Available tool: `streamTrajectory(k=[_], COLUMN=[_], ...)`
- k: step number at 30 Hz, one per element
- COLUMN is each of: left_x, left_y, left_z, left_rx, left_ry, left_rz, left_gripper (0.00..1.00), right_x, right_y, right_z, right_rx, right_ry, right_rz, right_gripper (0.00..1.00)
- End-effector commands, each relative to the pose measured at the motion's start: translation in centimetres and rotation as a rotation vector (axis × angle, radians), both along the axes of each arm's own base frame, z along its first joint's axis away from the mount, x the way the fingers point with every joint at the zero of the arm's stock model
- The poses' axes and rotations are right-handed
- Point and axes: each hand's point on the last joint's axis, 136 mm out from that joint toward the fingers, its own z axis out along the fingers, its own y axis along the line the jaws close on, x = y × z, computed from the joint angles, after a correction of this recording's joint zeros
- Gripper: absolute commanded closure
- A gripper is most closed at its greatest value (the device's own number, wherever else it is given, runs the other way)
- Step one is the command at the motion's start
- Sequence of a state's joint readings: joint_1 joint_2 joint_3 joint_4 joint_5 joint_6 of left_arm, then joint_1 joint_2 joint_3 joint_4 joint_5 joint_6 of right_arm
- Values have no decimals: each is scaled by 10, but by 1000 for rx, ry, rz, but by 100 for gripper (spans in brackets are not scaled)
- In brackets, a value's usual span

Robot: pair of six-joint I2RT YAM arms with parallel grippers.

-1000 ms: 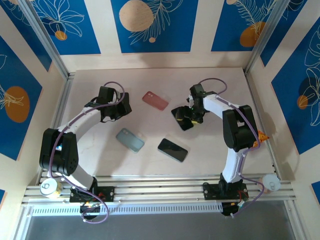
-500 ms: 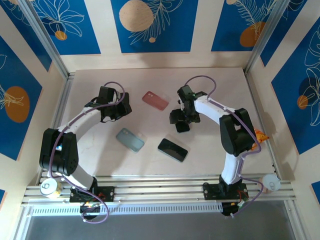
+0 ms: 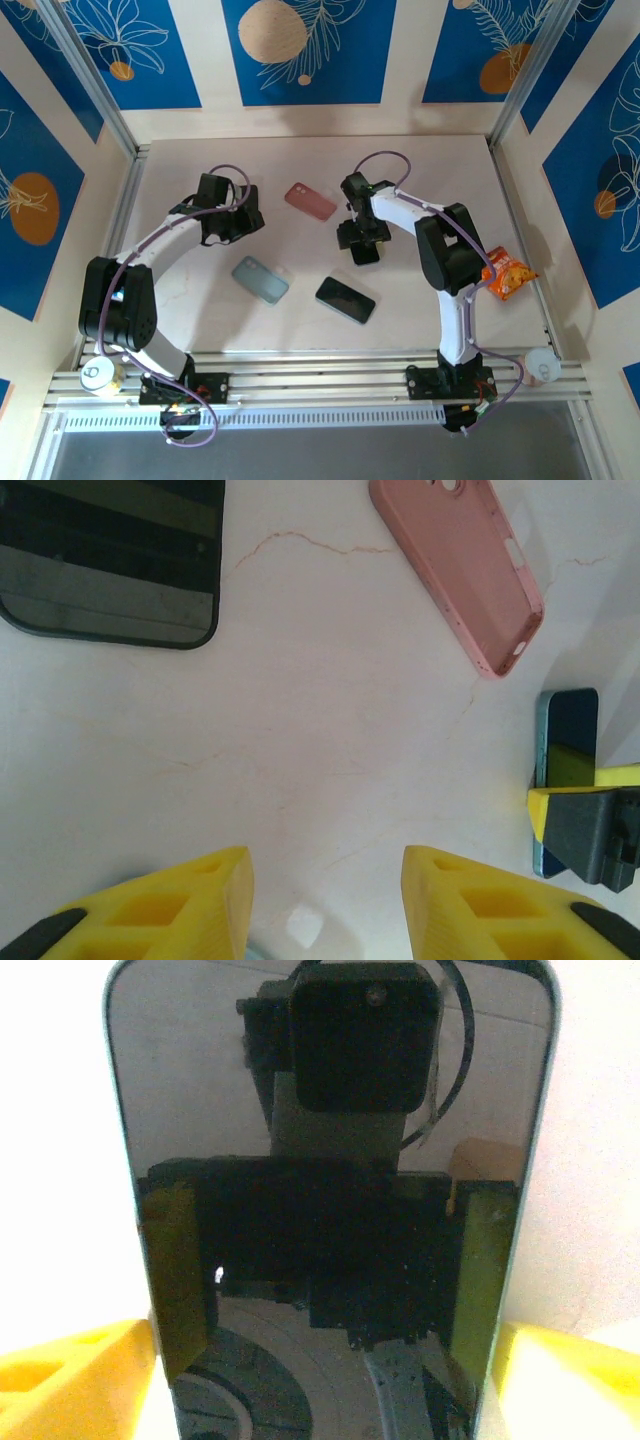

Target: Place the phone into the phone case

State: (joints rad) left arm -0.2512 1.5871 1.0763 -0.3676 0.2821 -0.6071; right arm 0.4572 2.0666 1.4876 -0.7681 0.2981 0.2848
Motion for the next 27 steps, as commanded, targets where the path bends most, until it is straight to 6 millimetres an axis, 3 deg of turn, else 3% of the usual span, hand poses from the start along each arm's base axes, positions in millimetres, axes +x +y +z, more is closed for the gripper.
streamTrajectory(k=[1,10,19,27], left_x=[0,-2,1,5], left_y=[-12,-34,-63,-115], left_z=[15,6,1,2], left_rx=[-24,-32,-74,-145], left_ry=[-33,-26,-45,-51], left_rz=[-53,-100,-174,-342], left_gripper=[57,58,61,54], right_x=[-7,-11,-7,-22], right_y=[-2,-6,12,35], right_z=[-15,-21,25,60], right_rx=[-35,-95,17,96], right_ry=[49,25,-87,-126], right_rz=[16,70,167,295], right_gripper=[17,44,47,47])
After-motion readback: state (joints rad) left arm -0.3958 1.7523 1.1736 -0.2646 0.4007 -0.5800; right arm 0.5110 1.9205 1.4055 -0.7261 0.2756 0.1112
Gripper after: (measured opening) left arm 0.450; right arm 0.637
